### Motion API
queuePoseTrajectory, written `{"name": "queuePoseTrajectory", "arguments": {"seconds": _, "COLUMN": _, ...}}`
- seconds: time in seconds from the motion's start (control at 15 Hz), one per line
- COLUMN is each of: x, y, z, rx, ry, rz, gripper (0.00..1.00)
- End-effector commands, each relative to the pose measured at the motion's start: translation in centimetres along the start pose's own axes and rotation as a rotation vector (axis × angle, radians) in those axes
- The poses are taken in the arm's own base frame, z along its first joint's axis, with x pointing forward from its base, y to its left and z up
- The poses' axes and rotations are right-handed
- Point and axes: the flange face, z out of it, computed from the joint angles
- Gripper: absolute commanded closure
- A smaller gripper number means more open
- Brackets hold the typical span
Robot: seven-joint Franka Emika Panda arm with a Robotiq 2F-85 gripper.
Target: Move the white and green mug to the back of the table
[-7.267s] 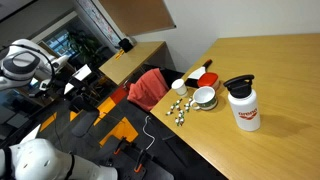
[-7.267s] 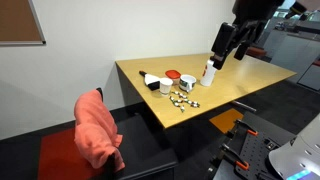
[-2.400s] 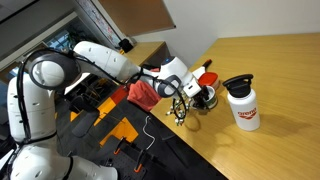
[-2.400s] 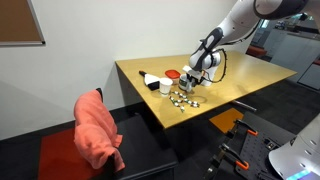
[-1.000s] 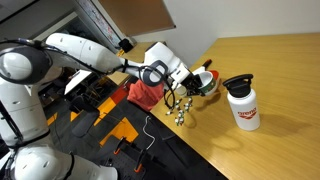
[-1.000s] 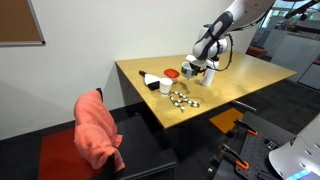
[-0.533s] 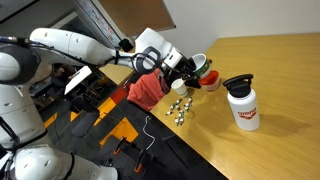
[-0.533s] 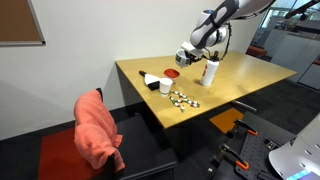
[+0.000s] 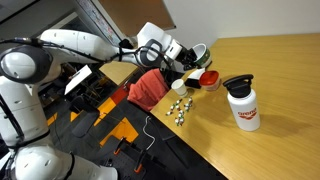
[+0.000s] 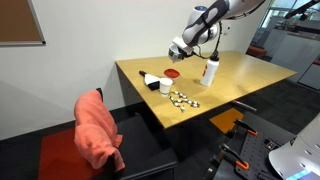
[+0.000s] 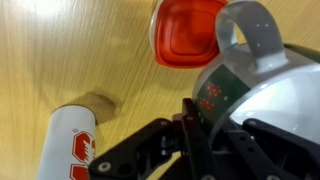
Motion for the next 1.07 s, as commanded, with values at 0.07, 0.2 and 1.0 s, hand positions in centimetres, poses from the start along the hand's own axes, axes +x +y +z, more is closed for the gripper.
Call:
{"name": "queuePoseTrajectory", "arguments": {"seconds": 0.07, "x": 0.2, "y": 0.4, "z": 0.4, "rx": -0.008, "ry": -0.001, "rz": 0.002, "gripper": 0.9}}
{"name": "queuePoseTrajectory", "arguments": {"seconds": 0.2, "x": 0.3, "y": 0.4, "z": 0.4, "rx": -0.008, "ry": -0.001, "rz": 0.004, "gripper": 0.9}}
{"name": "queuePoseTrajectory", "arguments": {"seconds": 1.0, "x": 2.8, "y": -7.9, "z": 4.3, "rx": 0.043, "ry": 0.078, "rz": 0.039, "gripper": 0.97}}
